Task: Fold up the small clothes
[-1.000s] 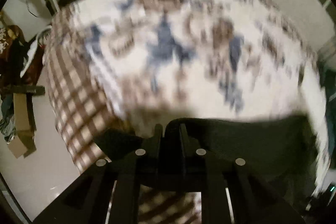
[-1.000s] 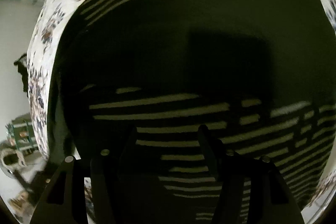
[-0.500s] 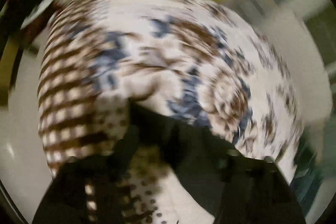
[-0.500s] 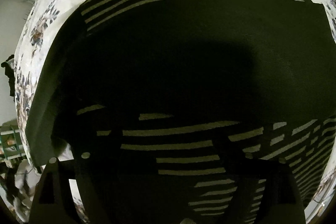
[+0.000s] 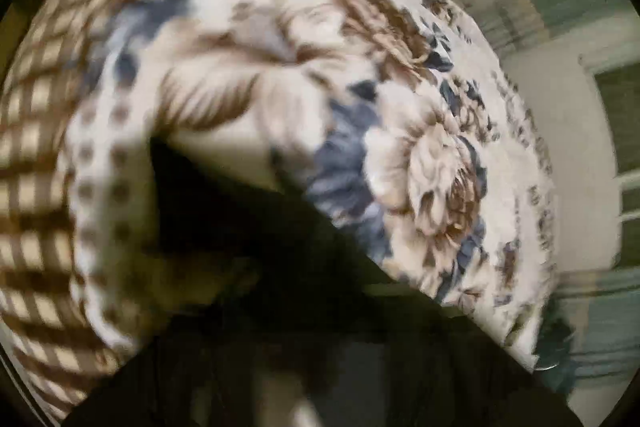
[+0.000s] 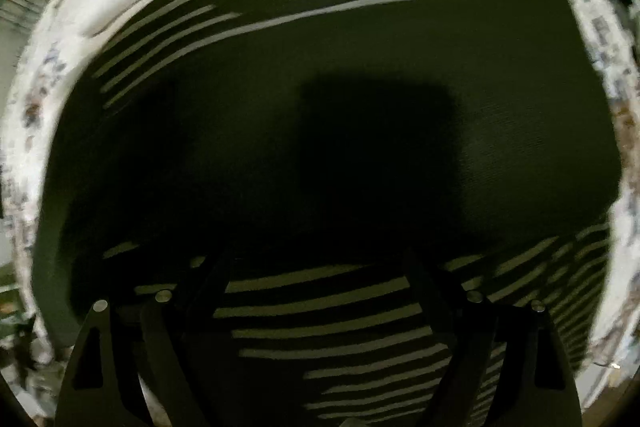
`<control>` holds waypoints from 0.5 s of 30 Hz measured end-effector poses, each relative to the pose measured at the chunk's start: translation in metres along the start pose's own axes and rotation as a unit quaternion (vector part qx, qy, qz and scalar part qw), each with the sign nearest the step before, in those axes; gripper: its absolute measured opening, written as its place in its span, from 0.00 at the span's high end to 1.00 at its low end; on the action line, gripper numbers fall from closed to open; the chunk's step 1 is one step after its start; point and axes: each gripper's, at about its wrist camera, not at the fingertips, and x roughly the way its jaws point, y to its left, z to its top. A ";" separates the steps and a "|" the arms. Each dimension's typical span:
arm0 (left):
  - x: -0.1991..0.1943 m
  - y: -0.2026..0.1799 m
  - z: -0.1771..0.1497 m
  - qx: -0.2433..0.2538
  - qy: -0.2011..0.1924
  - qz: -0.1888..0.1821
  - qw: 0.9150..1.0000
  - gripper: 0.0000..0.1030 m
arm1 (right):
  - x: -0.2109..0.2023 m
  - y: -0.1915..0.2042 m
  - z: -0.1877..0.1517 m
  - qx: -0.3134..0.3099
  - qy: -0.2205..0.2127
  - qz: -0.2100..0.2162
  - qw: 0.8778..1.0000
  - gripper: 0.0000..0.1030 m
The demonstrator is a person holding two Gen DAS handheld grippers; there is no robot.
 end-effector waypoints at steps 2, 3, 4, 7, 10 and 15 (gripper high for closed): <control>-0.014 -0.023 0.005 0.046 -0.023 0.004 0.999 0.94 | -0.006 -0.013 0.002 -0.001 -0.011 -0.011 1.000 0.15; -0.020 -0.032 0.005 0.068 -0.030 0.004 0.997 0.94 | -0.010 -0.019 0.003 0.000 -0.019 -0.014 1.000 0.15; -0.026 -0.046 0.004 0.094 -0.037 0.003 0.995 0.94 | -0.014 -0.028 0.005 0.005 -0.027 -0.009 1.000 0.15; -0.051 -0.096 -0.010 0.173 -0.056 -0.005 0.983 0.94 | -0.022 -0.056 0.010 0.030 -0.033 0.029 0.999 0.15; -0.072 -0.154 -0.045 0.257 -0.060 -0.029 0.964 0.94 | -0.030 -0.093 0.016 0.073 -0.037 0.075 0.994 0.07; -0.082 -0.258 -0.161 0.408 -0.028 -0.083 0.909 0.94 | -0.048 -0.157 0.025 0.116 -0.052 0.112 0.986 0.07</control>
